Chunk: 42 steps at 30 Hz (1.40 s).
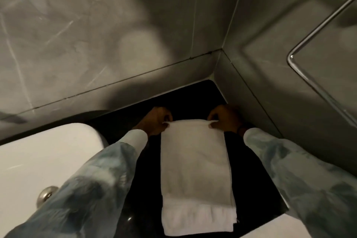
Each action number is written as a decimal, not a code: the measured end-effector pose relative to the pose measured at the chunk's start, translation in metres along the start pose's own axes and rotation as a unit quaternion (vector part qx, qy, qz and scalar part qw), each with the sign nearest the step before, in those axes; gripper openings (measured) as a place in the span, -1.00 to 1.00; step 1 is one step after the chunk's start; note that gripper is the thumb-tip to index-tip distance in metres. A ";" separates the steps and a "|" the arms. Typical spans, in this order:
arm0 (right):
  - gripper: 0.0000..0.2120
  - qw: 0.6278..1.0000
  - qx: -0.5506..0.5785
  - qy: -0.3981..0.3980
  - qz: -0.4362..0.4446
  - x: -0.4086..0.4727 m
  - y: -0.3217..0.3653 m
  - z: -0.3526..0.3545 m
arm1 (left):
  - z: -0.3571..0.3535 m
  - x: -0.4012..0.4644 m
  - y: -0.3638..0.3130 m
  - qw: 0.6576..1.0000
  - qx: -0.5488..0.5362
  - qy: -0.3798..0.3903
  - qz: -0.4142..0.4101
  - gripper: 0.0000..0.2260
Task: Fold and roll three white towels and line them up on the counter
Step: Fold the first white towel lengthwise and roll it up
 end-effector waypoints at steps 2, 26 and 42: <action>-0.90 0.997 -0.049 -0.046 0.042 -0.001 0.003 0.008 | 0.005 -0.003 -0.005 0.999 0.023 -0.018 -0.033 -0.88; -0.74 0.997 -0.073 0.023 -0.012 -0.022 0.006 -0.013 | -0.022 -0.004 0.003 0.991 0.123 0.045 -0.036 -0.75; -0.82 0.960 -0.184 -0.084 0.195 -0.084 0.046 -0.043 | -0.031 -0.086 -0.033 0.956 0.188 0.006 -0.224 -0.81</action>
Point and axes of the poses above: each hand's wrist, its own x-axis towards the middle knuckle, its own z-axis out of the back of the hand, y = z × x, the point moved 7 cm from there along x, towards the middle knuckle, and after that the axes turned 6 degrees about z, right-handed, at the moved point
